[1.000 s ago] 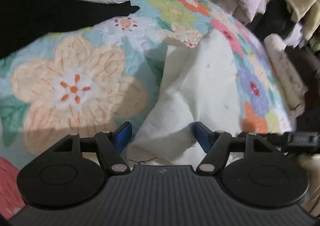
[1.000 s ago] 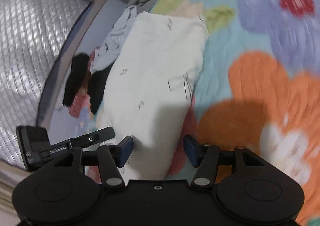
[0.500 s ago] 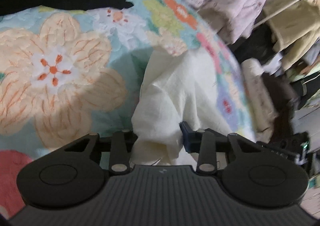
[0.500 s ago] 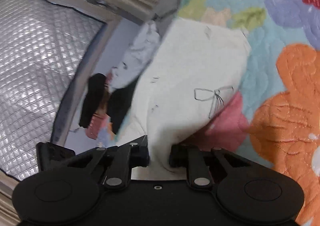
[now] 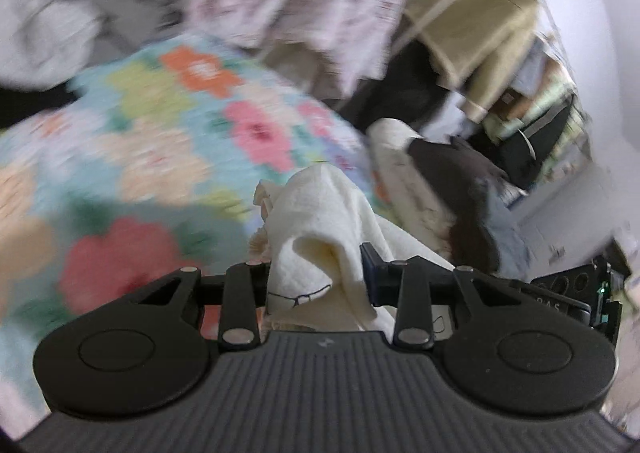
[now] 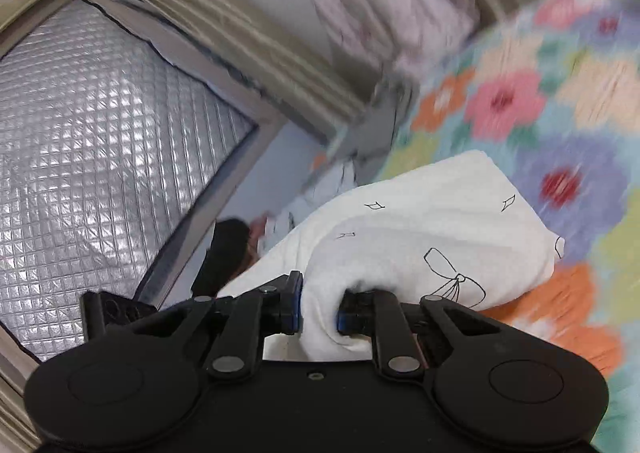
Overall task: Fold clothes
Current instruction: 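Lift the folded garment with both grippers and carry it to the clothes stack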
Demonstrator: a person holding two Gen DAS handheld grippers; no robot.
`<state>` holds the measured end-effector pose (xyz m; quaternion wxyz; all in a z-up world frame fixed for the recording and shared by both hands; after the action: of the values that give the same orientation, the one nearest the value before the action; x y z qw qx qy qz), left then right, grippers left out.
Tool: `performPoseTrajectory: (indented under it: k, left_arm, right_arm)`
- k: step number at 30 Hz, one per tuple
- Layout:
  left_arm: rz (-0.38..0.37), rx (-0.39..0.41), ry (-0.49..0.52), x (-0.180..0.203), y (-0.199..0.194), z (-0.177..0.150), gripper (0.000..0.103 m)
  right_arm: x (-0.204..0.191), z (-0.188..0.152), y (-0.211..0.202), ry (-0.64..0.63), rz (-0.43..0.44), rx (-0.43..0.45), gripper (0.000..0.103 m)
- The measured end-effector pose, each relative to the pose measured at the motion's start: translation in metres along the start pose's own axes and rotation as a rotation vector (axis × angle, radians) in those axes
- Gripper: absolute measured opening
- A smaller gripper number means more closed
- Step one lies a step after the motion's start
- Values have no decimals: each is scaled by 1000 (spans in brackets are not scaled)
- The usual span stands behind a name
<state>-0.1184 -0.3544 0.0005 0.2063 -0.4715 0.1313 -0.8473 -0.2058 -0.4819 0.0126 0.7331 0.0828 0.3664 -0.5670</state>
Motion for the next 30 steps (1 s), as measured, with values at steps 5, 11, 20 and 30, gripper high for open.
performPoseTrajectory:
  k: [5, 11, 20, 30]
  left_arm:
    - [-94, -27, 150, 110, 44, 1, 34]
    - [-202, -75, 292, 224, 119, -2, 34]
    - [-424, -96, 500, 398, 233, -7, 34]
    - [-147, -305, 505, 382, 409, -56, 34]
  right_arm:
    - [20, 54, -89, -64, -77, 164, 20]
    - [51, 113, -190, -208, -286, 367, 20]
    - [96, 195, -323, -481, -718, 704, 20]
    - [268, 204, -350, -7, -741, 632, 22]
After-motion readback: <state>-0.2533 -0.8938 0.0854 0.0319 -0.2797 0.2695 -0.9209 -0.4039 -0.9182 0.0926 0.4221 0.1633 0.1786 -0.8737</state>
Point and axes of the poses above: each gripper's, at about its wrist camera, not at the fingertips, and y roughly the way its jaws point, x to its right, z to its top, the point moved 10 cm from there along y, roughly the way its jaws point, and after that the axes turned 10 degrees about -y, right-handed, at the moved point
